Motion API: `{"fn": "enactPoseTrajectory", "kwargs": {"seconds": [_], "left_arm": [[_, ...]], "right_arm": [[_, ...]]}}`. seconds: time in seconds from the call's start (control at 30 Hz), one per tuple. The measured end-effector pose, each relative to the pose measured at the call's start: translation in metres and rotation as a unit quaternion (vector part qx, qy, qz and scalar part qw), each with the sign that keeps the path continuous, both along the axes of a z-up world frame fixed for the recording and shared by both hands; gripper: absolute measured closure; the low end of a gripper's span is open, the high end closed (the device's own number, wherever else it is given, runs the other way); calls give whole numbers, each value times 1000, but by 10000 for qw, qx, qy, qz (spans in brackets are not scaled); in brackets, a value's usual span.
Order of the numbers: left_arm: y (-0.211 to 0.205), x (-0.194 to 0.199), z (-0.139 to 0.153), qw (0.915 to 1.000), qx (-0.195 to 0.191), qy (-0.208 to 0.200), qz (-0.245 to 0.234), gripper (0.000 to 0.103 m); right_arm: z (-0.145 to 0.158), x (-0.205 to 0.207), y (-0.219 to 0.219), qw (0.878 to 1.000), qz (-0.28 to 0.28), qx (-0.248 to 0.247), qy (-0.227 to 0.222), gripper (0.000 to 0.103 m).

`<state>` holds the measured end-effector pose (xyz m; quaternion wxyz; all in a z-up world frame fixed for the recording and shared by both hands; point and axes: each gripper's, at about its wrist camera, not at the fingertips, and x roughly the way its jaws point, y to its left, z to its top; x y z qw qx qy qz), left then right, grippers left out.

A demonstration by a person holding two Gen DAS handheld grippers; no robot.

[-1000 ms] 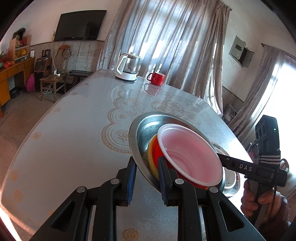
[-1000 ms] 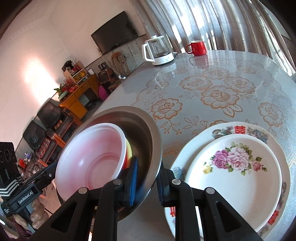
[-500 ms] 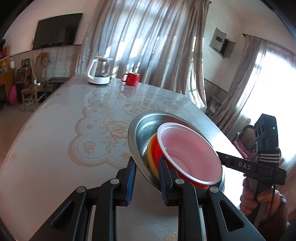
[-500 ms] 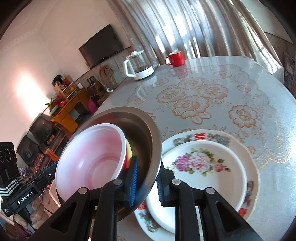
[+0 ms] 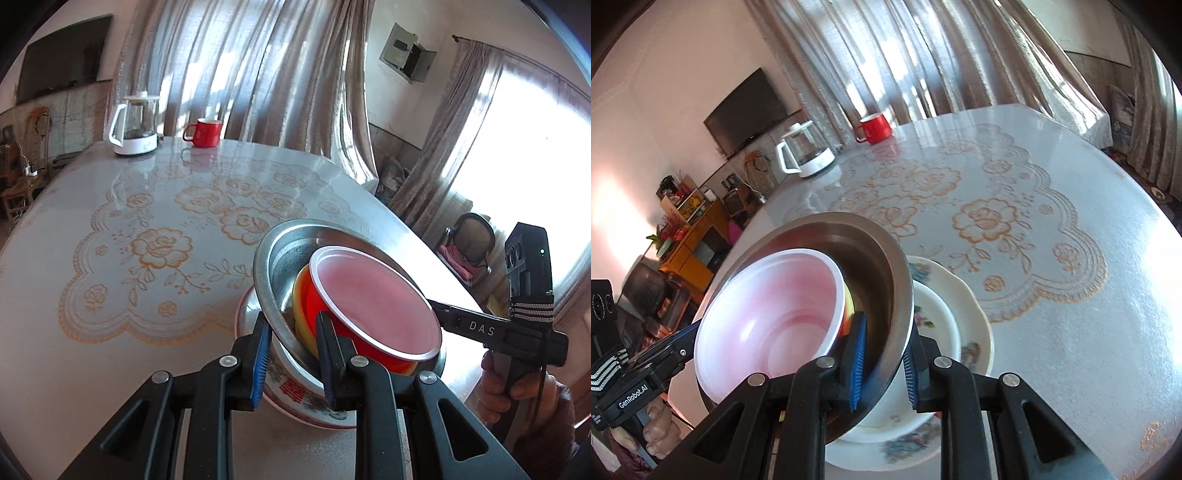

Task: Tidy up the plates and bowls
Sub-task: 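Lower the steel basin onto the rose-print plate with both tools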

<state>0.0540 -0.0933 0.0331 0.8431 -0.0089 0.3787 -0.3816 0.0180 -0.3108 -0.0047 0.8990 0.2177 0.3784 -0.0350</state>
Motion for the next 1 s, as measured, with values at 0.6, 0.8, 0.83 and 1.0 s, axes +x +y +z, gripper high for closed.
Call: {"fn": "enactPoseTrajectory", "kwargs": {"seconds": [0.6, 0.8, 0.83, 1.0], "left_arm": [[-13, 0, -37, 9980, 204, 581, -152, 79], [-13, -5, -35, 9982, 149, 526, -227, 78], [-13, -5, -36, 9982, 145, 540, -223, 78], [-12, -5, -36, 9983, 158, 515, -215, 77]], "right_arm": [[-29, -4, -13, 9988, -175, -106, 453, 84], [-29, -5, -15, 9985, -217, -69, 489, 85], [-29, -5, -14, 9985, -216, -88, 487, 85], [-28, -4, -13, 9986, -218, -65, 487, 85]]}}
